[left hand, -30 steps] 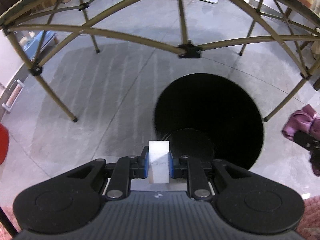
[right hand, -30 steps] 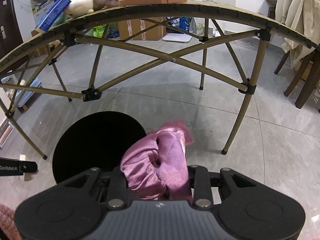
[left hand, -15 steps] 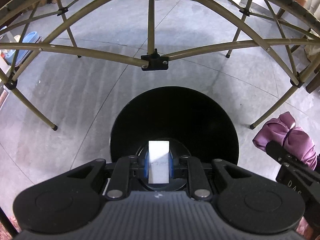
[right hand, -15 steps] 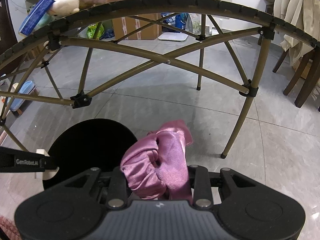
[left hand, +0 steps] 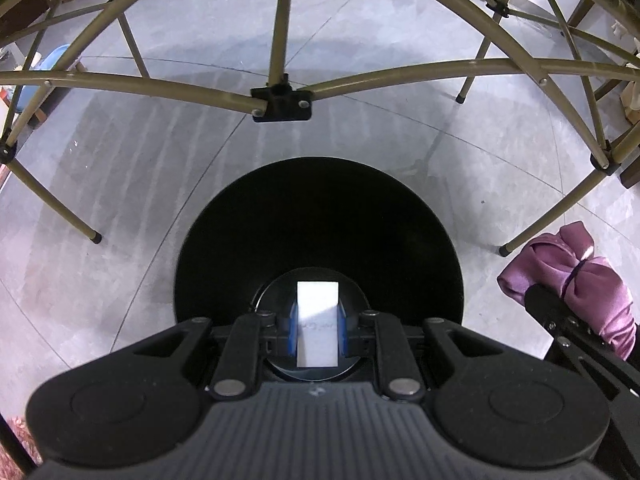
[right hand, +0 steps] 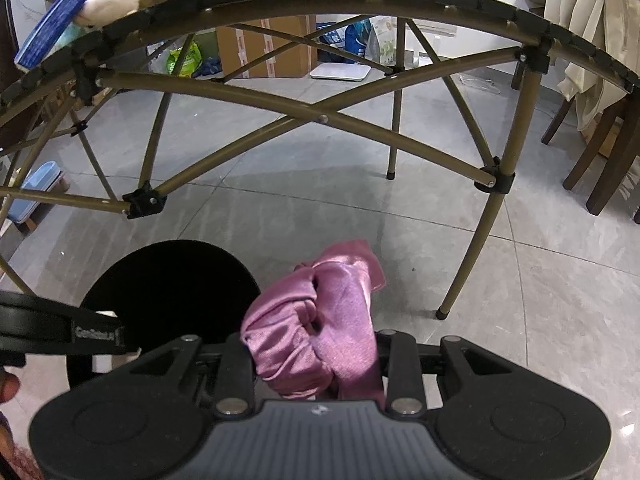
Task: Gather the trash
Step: 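Open the left tool to drop the white block into the bin, then lower the scrunchie into the bin and open the right tool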
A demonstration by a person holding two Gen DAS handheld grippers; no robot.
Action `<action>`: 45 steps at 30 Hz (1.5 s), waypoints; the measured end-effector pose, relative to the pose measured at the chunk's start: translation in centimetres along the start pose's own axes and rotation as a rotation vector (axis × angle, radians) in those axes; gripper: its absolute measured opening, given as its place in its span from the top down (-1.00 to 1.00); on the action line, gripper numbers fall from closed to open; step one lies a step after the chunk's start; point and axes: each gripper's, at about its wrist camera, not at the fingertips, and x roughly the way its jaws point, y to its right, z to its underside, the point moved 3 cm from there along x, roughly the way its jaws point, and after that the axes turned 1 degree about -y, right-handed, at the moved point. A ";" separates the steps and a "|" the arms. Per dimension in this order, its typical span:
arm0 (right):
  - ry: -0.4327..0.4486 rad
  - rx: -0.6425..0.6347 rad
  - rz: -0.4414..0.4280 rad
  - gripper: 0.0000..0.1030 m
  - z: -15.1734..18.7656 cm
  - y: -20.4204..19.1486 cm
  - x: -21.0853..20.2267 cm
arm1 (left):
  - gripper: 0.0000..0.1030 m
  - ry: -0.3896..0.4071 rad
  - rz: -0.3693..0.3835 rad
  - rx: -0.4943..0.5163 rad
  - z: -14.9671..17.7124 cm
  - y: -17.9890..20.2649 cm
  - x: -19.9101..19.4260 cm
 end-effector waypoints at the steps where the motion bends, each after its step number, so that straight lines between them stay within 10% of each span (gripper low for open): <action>1: 0.003 0.001 0.000 0.43 0.0 0.1 -0.1 | 0.64 0.001 0.001 -0.002 0.0 0.2 0.0; 13: -0.001 0.005 -0.001 0.43 0.4 1.0 -0.1 | 0.54 -0.013 -0.003 0.000 0.2 1.4 0.7; 18: -0.005 -0.001 -0.002 0.42 0.5 0.9 -0.1 | -1.00 -0.005 -0.023 -0.026 0.2 1.0 0.4; 45: -0.020 -0.047 -0.033 0.42 0.1 -2.0 -0.4 | -1.00 0.028 -0.049 -0.014 0.4 -2.7 -1.0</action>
